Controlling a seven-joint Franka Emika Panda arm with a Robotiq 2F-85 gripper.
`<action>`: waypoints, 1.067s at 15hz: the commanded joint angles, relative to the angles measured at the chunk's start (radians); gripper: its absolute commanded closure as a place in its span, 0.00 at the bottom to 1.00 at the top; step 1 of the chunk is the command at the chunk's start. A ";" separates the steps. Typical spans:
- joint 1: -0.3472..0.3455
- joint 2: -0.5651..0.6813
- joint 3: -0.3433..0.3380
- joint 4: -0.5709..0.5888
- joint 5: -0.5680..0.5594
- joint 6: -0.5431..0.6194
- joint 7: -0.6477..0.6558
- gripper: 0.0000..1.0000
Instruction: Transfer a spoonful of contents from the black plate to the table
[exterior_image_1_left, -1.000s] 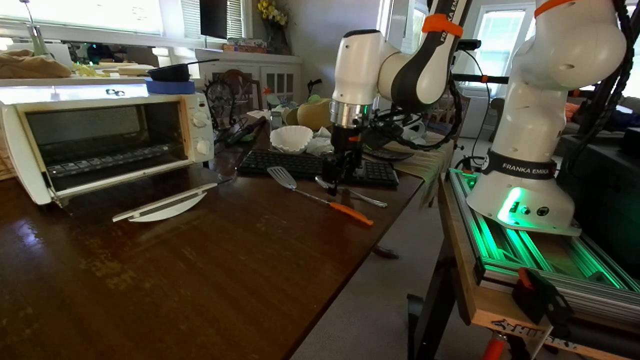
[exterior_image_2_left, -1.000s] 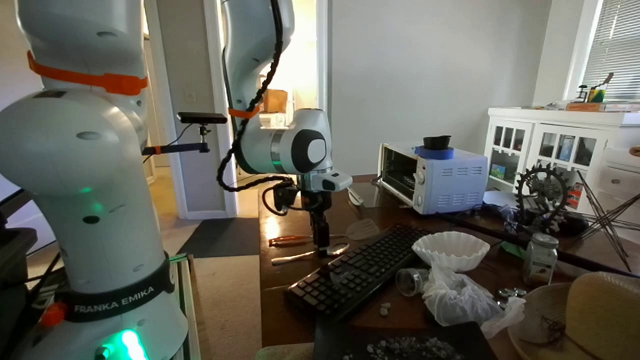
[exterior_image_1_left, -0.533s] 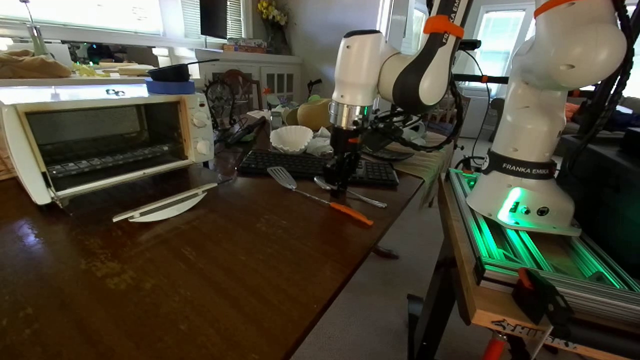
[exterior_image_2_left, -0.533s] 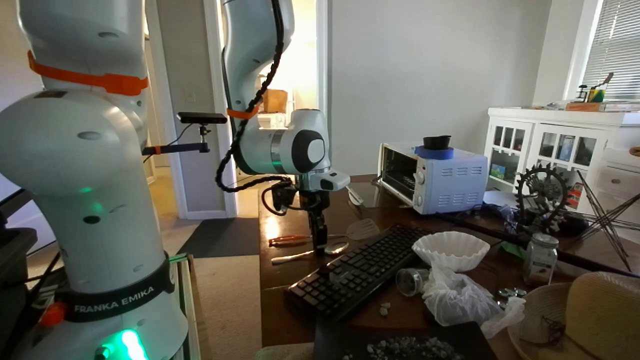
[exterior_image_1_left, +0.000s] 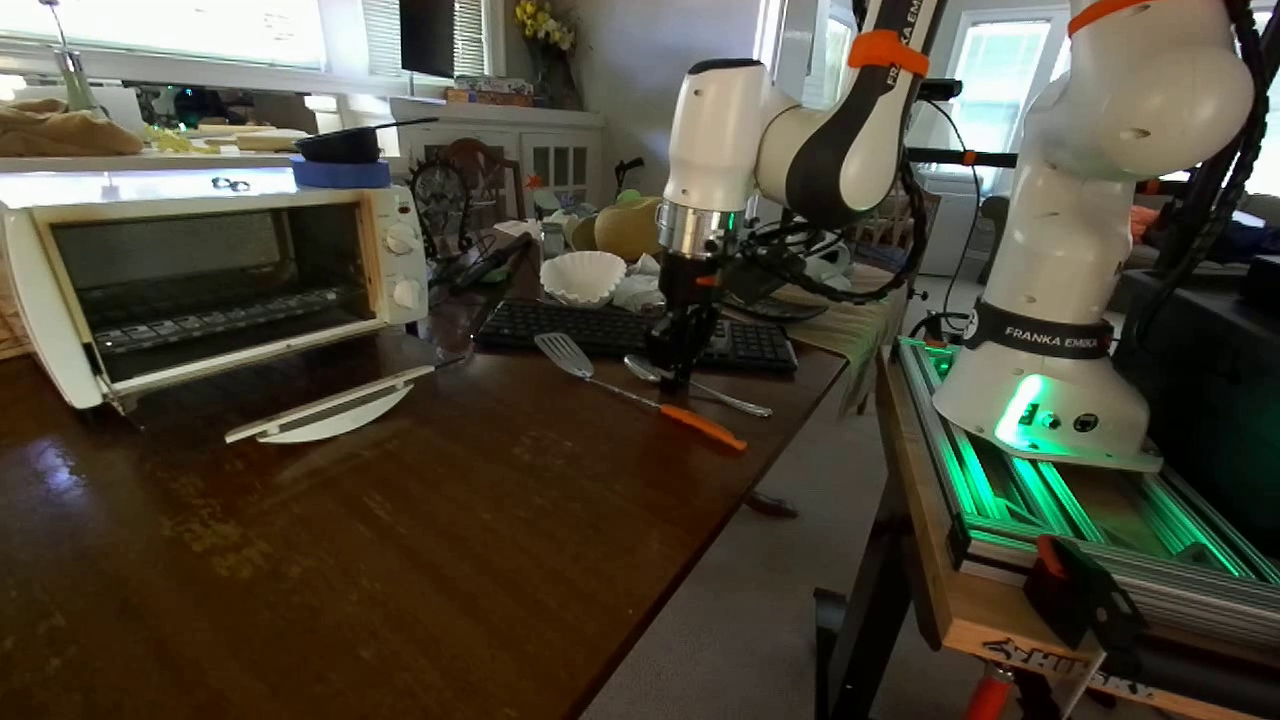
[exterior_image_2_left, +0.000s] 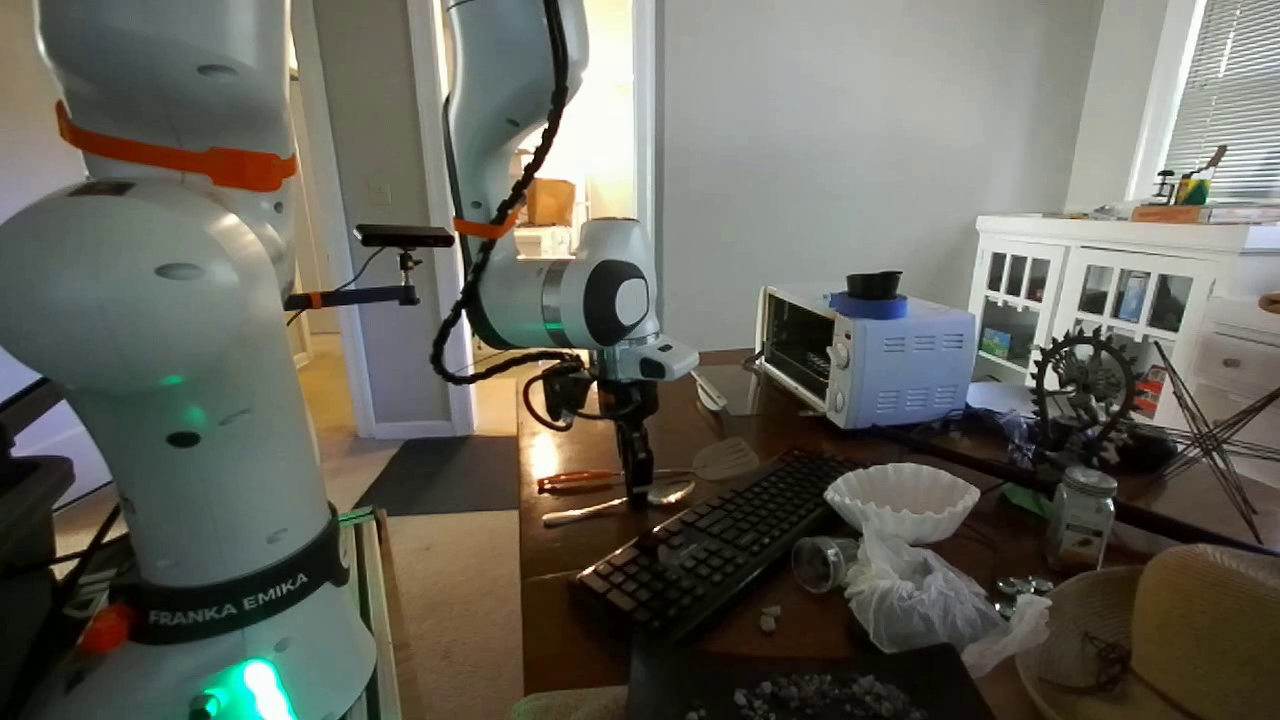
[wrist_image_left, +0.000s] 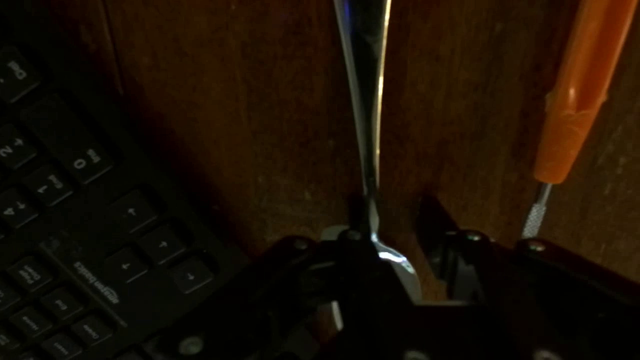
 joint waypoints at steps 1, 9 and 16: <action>-0.012 0.029 0.007 0.001 -0.027 0.015 0.033 1.00; -0.164 -0.010 0.187 0.003 0.223 -0.056 -0.213 0.98; -0.153 -0.206 0.131 -0.002 0.706 -0.350 -0.628 0.98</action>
